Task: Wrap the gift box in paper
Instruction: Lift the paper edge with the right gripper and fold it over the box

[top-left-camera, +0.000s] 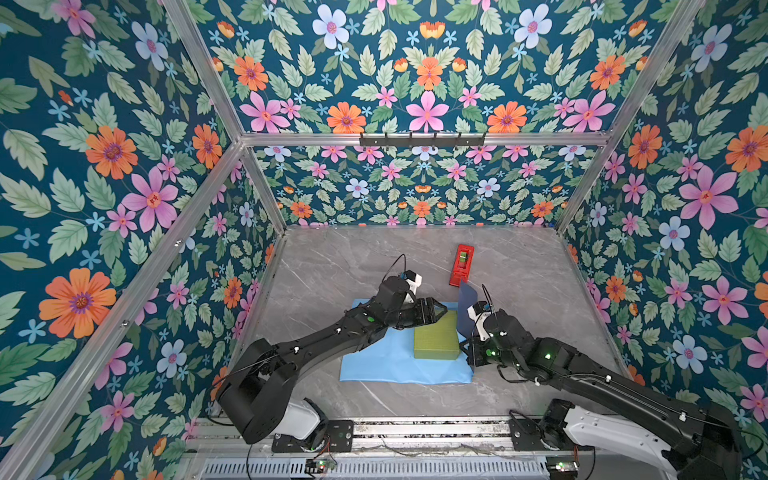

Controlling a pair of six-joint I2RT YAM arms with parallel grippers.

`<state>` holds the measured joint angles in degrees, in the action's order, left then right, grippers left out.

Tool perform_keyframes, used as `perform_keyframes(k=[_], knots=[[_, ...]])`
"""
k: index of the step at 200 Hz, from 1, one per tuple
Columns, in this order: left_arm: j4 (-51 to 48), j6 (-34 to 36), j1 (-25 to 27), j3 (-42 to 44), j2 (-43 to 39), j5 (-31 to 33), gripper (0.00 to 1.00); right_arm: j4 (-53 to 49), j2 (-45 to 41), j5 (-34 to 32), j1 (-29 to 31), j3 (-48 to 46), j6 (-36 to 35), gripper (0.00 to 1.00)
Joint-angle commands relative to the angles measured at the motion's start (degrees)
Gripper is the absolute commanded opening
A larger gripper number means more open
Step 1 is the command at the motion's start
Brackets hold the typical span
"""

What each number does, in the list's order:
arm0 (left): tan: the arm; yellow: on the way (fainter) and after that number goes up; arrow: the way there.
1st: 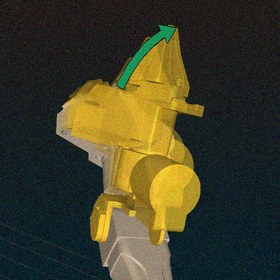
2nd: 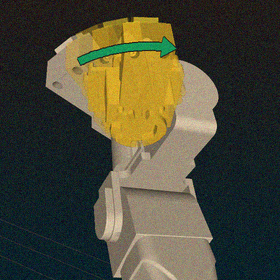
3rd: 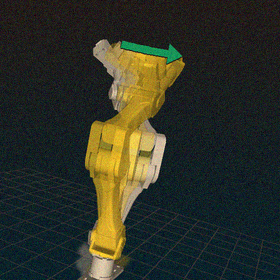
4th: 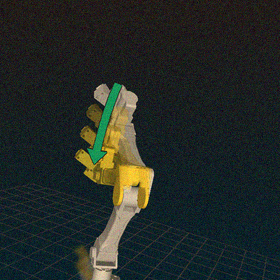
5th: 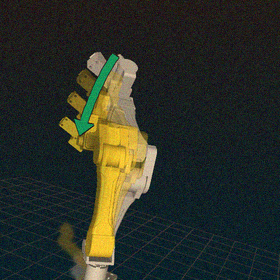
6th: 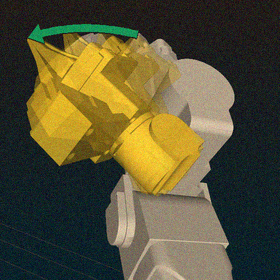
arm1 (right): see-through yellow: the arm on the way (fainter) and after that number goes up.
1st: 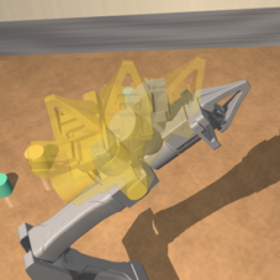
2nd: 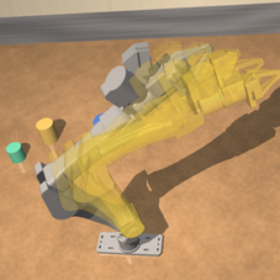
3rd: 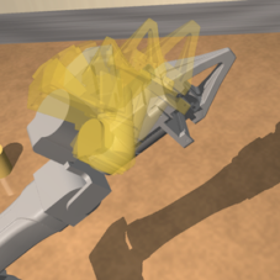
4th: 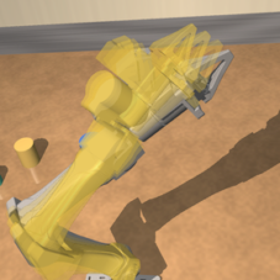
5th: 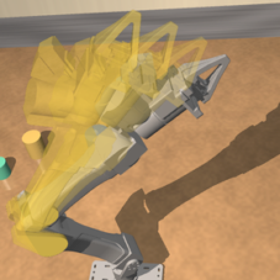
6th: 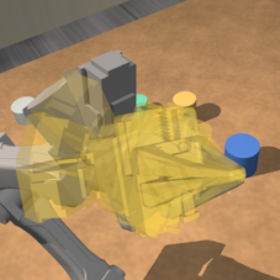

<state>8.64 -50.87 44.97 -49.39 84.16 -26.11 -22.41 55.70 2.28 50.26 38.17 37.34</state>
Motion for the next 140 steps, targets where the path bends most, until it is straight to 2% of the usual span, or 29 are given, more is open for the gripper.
perform_keyframes(k=[1,44,78,140], knots=[[2.90,-0.39,0.43,-2.09,2.85,-3.93,0.68,4.50,1.27,-1.65,1.42,-0.03,0.95,0.00],[1.05,0.56,1.63,-5.97,8.65,-6.47,0.51,6.86,4.02,-1.43,3.11,-0.03,1.47,0.00],[-3.64,2.78,2.33,-7.61,10.10,-3.42,0.36,8.00,5.68,-1.00,3.51,0.13,1.47,0.00],[-5.12,4.38,2.28,-6.81,9.94,-1.08,0.05,8.01,7.71,-0.65,3.68,1.09,1.07,0.01]])
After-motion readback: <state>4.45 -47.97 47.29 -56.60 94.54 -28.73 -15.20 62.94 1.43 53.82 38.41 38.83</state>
